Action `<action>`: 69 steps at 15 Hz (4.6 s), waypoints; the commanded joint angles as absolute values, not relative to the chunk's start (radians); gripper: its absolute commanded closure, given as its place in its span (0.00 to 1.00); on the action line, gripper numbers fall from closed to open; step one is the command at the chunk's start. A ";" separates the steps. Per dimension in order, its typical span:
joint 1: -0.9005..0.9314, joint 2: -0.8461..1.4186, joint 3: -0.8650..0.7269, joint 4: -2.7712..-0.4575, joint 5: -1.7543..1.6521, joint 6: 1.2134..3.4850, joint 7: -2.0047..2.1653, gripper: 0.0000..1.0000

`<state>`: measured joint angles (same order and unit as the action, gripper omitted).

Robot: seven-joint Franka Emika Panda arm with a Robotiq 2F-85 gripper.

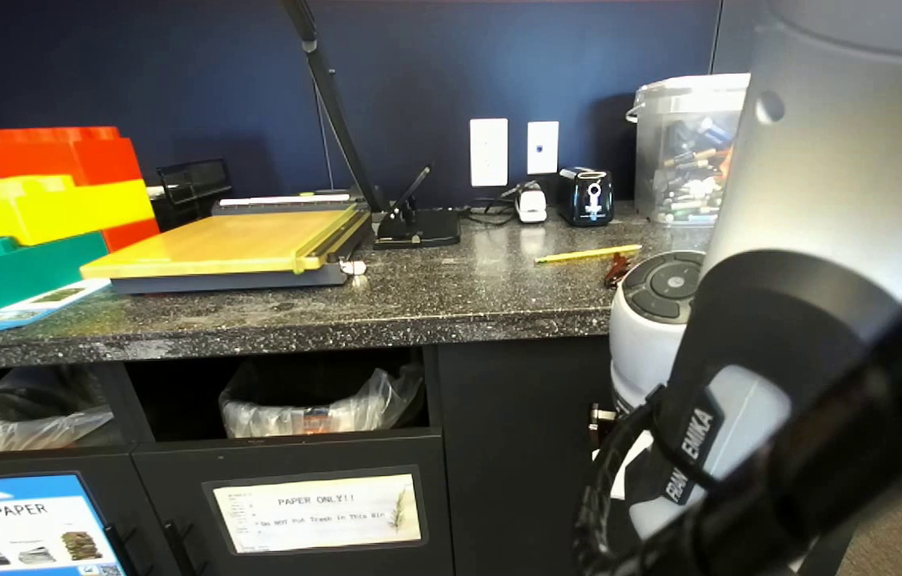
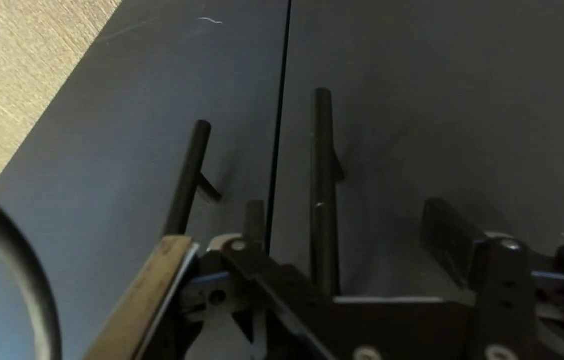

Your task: Open the left cabinet door

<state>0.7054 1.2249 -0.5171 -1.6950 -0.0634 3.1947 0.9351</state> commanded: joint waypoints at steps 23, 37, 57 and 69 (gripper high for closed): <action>0.506 1.110 -0.316 -1.576 0.115 2.884 0.563 0.96; 0.817 1.155 -0.557 -1.867 0.272 3.093 0.638 0.96; 0.501 0.954 -0.055 -2.096 0.545 3.448 0.343 0.96; 0.203 0.873 0.200 -2.180 0.203 3.356 0.183 0.22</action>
